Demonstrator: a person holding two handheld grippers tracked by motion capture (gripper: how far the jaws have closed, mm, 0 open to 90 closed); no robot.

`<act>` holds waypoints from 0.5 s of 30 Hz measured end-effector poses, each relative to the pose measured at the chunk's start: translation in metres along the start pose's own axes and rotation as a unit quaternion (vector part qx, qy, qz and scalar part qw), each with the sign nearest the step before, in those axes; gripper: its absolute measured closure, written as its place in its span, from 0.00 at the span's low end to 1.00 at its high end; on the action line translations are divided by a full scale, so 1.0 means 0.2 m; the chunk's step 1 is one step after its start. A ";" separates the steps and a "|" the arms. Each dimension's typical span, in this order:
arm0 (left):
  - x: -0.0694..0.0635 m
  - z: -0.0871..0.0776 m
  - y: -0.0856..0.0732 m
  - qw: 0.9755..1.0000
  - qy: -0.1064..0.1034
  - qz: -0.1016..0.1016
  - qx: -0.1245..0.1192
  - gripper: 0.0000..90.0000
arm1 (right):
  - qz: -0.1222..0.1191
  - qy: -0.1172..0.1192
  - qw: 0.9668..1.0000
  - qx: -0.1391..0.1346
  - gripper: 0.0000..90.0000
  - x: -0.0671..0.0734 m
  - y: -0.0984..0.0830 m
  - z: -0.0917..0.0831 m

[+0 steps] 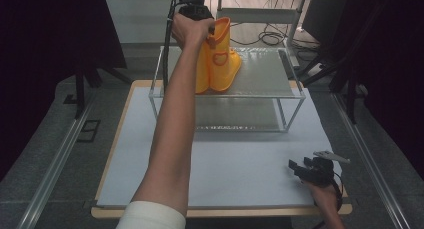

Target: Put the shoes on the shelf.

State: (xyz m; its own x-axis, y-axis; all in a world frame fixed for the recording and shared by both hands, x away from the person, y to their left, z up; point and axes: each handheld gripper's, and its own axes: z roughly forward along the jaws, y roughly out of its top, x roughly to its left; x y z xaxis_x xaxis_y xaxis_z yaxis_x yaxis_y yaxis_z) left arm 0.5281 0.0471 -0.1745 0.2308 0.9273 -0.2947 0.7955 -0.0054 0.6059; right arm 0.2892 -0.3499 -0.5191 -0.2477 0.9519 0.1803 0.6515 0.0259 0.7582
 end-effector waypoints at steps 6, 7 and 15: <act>-0.03 0.02 0.00 1.000 -0.016 0.009 0.003 0.77 | -0.001 0.000 1.000 0.000 0.33 0.00 0.00 0.00; -0.04 0.02 0.00 1.000 -0.015 0.013 0.001 0.74 | -0.002 0.000 1.000 0.000 0.33 0.00 0.00 0.00; -0.09 -0.06 0.04 0.999 -0.021 0.020 -0.043 0.48 | -0.003 -0.003 1.000 0.001 0.33 0.01 0.00 0.00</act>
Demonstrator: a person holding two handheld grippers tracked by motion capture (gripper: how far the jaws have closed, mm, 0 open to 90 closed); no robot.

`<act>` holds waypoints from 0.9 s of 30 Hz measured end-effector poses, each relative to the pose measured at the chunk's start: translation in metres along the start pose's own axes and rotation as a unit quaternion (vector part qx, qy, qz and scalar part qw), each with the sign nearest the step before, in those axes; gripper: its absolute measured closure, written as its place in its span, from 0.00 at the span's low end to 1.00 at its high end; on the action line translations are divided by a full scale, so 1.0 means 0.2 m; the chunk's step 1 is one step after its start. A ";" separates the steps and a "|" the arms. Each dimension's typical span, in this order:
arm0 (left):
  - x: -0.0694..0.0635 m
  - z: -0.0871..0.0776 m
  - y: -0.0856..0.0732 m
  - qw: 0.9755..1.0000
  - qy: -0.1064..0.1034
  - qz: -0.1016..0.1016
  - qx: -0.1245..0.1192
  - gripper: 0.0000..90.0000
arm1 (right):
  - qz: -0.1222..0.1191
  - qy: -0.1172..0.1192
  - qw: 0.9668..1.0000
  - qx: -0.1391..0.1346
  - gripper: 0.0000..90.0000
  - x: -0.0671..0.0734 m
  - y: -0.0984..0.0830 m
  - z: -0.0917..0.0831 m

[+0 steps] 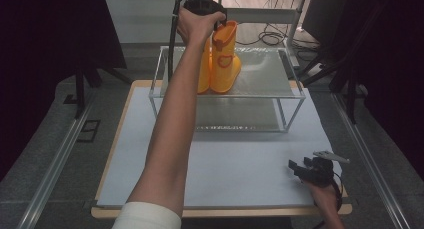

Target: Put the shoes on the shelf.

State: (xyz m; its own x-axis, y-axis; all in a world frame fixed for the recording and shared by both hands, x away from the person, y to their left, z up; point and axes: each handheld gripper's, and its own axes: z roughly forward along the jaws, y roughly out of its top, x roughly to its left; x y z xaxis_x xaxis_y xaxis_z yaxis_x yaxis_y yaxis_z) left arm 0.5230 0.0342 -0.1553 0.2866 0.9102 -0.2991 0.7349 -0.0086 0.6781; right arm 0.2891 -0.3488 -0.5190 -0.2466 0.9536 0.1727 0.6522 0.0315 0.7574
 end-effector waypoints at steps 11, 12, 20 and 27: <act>-0.03 -0.17 -0.05 0.996 -0.053 0.066 -0.022 0.58 | 0.000 0.000 1.000 0.001 0.33 0.00 0.00 0.00; -0.02 -0.20 -0.07 0.995 -0.060 0.075 -0.021 0.60 | -0.002 -0.001 1.000 0.000 0.33 0.00 0.00 0.00; 0.00 -0.38 -0.24 0.982 -0.109 0.155 0.008 0.77 | -0.004 -0.003 1.000 0.000 0.33 0.00 0.00 0.00; 0.09 -0.48 -0.36 0.979 -0.114 0.168 0.011 0.89 | -0.005 -0.005 1.000 0.001 0.34 0.01 0.00 0.00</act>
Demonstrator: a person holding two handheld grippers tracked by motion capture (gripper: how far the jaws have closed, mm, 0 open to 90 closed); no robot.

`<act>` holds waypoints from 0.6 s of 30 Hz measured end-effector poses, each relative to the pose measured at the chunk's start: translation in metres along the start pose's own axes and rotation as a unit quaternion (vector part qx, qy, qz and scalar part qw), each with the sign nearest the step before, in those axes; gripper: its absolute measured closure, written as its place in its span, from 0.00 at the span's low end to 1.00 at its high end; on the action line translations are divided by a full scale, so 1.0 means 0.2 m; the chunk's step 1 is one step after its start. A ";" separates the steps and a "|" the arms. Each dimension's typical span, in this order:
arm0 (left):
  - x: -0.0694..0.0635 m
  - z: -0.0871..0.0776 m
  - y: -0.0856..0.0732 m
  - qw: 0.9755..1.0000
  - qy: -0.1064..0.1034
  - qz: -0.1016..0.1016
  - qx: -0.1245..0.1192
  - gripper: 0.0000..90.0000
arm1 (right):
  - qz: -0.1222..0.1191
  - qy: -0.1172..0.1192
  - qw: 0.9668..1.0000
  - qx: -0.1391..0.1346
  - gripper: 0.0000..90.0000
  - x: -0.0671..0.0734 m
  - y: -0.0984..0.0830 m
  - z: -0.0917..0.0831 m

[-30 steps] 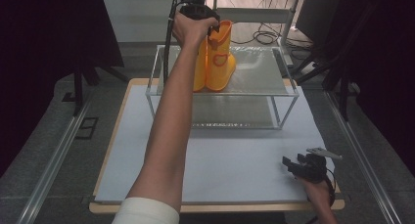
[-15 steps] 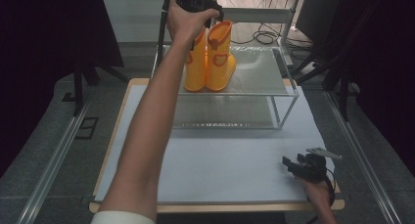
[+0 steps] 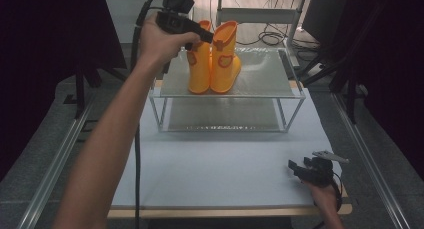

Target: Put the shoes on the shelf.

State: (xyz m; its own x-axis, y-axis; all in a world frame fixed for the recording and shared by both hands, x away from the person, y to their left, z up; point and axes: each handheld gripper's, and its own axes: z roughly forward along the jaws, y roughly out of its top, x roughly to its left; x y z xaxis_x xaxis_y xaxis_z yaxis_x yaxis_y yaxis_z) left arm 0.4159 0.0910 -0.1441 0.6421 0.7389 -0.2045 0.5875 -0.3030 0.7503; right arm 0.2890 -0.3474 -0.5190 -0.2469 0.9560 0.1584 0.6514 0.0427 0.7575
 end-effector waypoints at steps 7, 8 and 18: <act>0.04 -0.06 -0.19 1.000 -0.006 0.018 0.000 0.94 | -0.002 -0.002 1.000 0.001 0.34 0.00 0.00 0.00; 0.05 -0.06 -0.21 1.000 -0.007 0.019 0.001 0.94 | -0.002 -0.002 1.000 0.001 0.34 0.00 0.00 0.00; 0.17 0.04 -0.40 0.999 -0.023 0.013 0.022 0.96 | -0.002 -0.001 1.000 0.000 0.34 0.00 0.00 0.00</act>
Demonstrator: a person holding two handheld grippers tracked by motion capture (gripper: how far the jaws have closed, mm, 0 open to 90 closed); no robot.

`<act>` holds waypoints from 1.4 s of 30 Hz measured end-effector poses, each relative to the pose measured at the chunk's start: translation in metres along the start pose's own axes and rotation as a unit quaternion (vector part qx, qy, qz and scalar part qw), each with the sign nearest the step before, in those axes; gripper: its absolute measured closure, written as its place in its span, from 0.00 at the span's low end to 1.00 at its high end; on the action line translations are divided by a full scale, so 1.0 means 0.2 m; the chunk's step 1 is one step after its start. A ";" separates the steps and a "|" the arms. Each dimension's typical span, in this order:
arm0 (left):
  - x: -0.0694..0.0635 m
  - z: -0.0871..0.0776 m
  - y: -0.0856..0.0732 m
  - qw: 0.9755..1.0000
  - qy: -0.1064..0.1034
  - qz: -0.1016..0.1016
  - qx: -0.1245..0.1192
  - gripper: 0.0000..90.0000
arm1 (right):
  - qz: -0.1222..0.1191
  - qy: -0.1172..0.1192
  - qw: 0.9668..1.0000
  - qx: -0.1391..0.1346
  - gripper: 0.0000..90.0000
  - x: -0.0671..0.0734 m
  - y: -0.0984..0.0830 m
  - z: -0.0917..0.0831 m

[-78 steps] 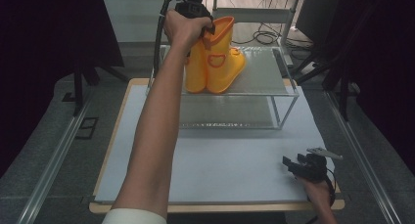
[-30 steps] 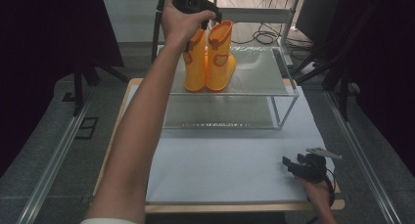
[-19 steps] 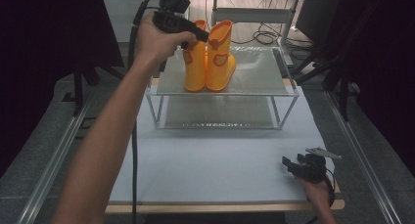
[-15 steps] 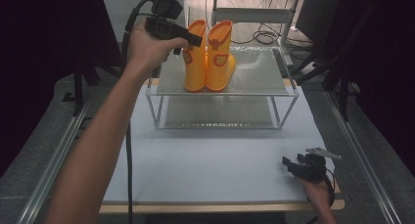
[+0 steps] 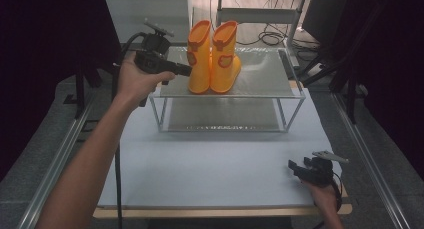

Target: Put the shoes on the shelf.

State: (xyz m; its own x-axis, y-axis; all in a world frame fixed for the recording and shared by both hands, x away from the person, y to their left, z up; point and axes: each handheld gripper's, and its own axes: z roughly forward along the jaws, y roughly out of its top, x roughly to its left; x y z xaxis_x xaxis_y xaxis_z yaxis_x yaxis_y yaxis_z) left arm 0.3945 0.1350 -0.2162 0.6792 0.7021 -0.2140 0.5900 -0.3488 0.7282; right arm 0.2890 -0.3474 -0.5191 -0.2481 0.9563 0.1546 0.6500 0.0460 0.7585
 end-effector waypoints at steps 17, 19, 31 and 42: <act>0.24 0.23 -0.13 0.997 0.032 -0.054 0.038 0.96 | 0.002 0.001 1.000 0.001 0.33 0.00 0.00 0.00; 0.27 0.27 -0.14 0.997 0.036 -0.062 0.037 0.96 | 0.001 0.001 1.000 0.001 0.33 0.00 0.00 0.00; 0.34 0.46 -0.14 0.994 0.052 -0.085 0.041 0.97 | 0.003 0.002 1.000 0.000 0.33 0.00 0.00 0.00; 0.33 0.48 -0.14 0.994 0.045 -0.096 0.028 1.00 | 0.003 0.001 1.000 -0.001 0.33 0.00 0.00 0.00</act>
State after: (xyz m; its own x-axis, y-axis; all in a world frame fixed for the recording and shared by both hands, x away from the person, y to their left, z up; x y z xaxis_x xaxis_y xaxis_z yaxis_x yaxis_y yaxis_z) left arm 0.4642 0.1313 -0.3136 0.5111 0.8107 -0.2856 0.7310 -0.2351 0.6406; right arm 0.2890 -0.3477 -0.5190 -0.2451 0.9560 0.1611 0.6507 0.0390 0.7583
